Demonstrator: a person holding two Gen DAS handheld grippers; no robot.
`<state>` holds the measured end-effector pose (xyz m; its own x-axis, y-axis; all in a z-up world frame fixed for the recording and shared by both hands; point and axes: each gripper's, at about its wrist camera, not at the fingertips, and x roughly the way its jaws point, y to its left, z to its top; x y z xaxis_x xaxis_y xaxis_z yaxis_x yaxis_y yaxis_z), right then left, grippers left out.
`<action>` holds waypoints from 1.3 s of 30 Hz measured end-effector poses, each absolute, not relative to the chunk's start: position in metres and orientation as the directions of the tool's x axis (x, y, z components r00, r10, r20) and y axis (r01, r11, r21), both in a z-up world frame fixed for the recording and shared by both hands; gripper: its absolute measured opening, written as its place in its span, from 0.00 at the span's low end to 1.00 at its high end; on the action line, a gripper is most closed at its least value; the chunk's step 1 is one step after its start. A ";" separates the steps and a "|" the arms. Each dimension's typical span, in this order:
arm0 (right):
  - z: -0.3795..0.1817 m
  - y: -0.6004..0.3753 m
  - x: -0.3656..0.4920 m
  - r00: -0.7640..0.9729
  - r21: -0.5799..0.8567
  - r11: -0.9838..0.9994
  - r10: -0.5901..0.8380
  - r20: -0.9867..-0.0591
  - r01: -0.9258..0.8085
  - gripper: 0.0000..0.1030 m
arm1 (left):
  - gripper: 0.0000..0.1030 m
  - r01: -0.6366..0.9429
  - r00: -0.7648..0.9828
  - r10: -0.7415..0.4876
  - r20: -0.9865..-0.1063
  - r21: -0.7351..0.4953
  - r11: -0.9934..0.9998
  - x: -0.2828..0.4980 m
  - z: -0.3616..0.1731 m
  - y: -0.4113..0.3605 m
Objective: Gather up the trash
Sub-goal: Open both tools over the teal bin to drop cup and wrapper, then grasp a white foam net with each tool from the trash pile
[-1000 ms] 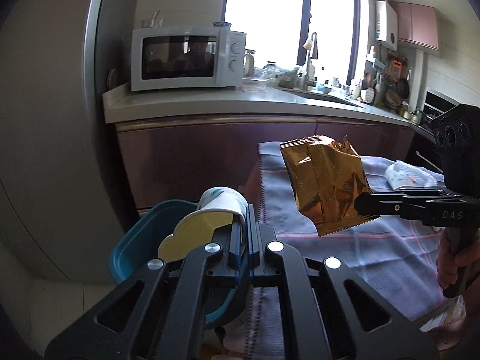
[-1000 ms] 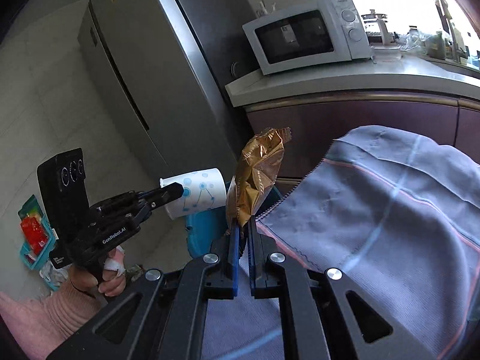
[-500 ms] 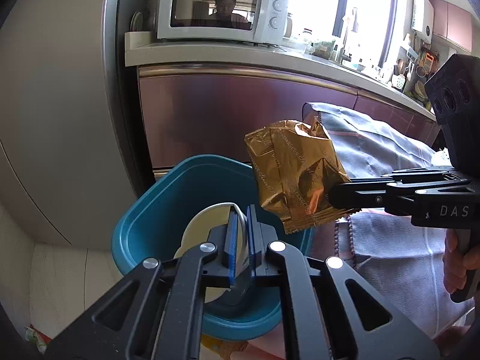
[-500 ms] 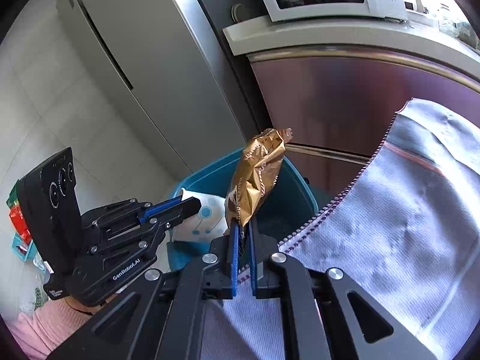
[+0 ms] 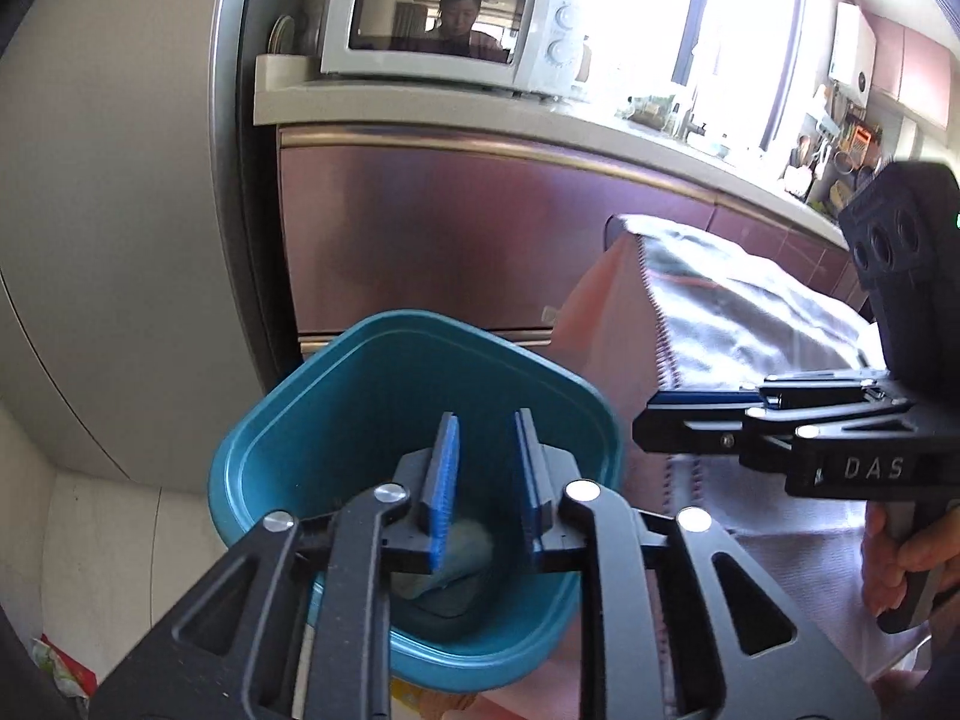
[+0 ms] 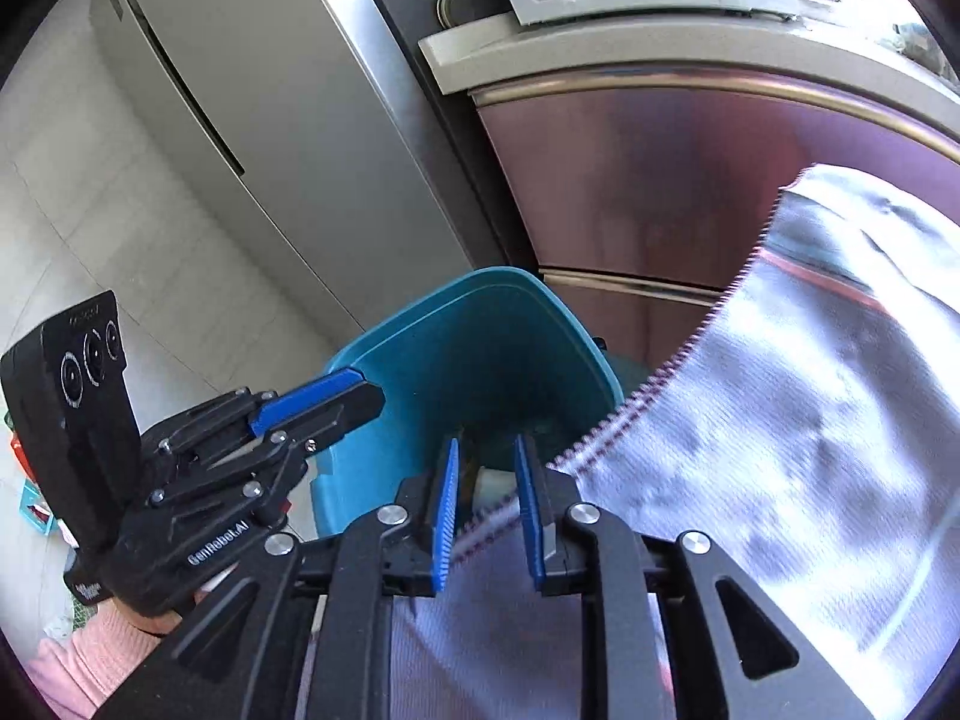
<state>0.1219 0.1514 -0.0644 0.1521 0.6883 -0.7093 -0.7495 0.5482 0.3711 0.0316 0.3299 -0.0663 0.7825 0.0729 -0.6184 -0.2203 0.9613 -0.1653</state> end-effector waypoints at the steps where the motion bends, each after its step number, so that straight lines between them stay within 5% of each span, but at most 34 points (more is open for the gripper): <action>1: -0.062 0.145 0.119 0.157 0.372 0.546 0.695 -0.702 -0.751 0.21 | 0.21 -0.212 0.790 0.068 -0.609 -0.168 0.963 0.028 -0.063 0.327; 4: -0.052 0.117 0.106 0.181 0.369 0.537 0.718 -0.672 -0.758 0.24 | 0.29 -0.178 0.818 0.051 -0.572 -0.168 0.970 0.021 -0.047 0.312; 9: -0.031 0.065 0.083 0.259 0.330 0.542 0.744 -0.616 -0.773 0.36 | 0.55 -0.084 0.873 -0.013 -0.487 -0.178 0.980 0.008 -0.019 0.274; 14: -0.017 -0.007 0.062 0.373 0.297 0.605 0.734 -0.568 -0.738 0.41 | 0.67 0.038 0.892 -0.107 -0.440 -0.163 0.986 0.008 -0.004 0.222; 26: -0.010 -0.190 0.048 0.664 0.313 0.839 0.544 -0.512 -0.446 0.44 | 0.70 0.368 0.792 -0.430 -0.434 -0.223 0.903 0.047 0.010 0.074; 39: -0.045 -0.298 0.099 0.733 0.468 0.876 0.394 -0.555 -0.117 0.48 | 0.76 0.485 0.668 -0.581 -0.464 -0.321 0.814 0.122 0.016 -0.014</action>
<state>0.0991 -0.2980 -0.0448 0.7328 0.3942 -0.5546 -0.1172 0.8761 0.4677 0.1220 -0.0143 0.0163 0.6681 -0.5813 -0.4645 0.4848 0.8137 -0.3209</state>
